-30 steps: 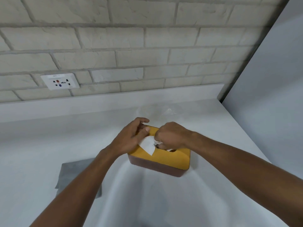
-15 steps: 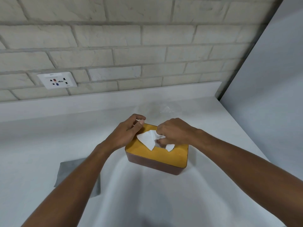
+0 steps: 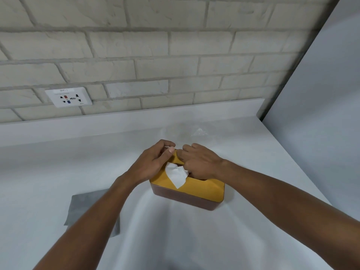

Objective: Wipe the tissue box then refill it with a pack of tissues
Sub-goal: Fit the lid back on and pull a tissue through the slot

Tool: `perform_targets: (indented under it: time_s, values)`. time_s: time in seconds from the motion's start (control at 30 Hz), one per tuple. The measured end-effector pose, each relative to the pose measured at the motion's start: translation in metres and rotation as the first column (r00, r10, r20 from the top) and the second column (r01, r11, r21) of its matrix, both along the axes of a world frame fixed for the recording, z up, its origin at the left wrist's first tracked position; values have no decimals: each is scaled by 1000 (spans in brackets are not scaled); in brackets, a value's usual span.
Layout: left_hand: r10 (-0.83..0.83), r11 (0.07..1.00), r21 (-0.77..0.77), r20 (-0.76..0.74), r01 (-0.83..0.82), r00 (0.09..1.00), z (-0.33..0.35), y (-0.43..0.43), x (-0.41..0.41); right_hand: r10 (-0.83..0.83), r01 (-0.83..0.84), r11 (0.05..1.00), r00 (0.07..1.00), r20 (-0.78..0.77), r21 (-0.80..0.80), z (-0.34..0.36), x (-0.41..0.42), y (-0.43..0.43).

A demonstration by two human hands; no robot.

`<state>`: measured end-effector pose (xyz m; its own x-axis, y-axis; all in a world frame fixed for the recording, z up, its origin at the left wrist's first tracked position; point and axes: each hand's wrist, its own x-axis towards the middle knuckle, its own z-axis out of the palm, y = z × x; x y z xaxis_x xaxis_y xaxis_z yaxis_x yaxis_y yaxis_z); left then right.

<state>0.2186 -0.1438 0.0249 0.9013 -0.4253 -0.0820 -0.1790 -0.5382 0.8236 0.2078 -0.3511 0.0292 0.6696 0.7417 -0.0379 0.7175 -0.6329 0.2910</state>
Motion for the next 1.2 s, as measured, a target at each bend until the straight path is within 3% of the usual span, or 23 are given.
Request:
perform_targets:
  time_s: [0.23,0.5,0.63,1.0,1.13,1.2]
  values:
    - [-23,999,24,7,23,1000,2,-1,1,-78,95,990,985,-151,107,2,-10,-8]
    - [-246,924,323,101,202,964,11,2,-2,-324,387,917,860,-394,92,35,-19,-11]
    - [-309,861,458,126,221,943,14,5,2,-379,396,918,861,-341,-19,53,-21,-10]
    - [-262,897,378,40,228,964,27,1,-4,-414,430,902,846,-335,-30,91,-17,-4]
    - [-269,910,339,50,237,962,30,3,-6,-434,483,875,793,-428,8,94,-15,-8]
    - [-244,944,250,82,217,966,34,1,-6,-437,520,853,764,-474,51,100,-12,-13]
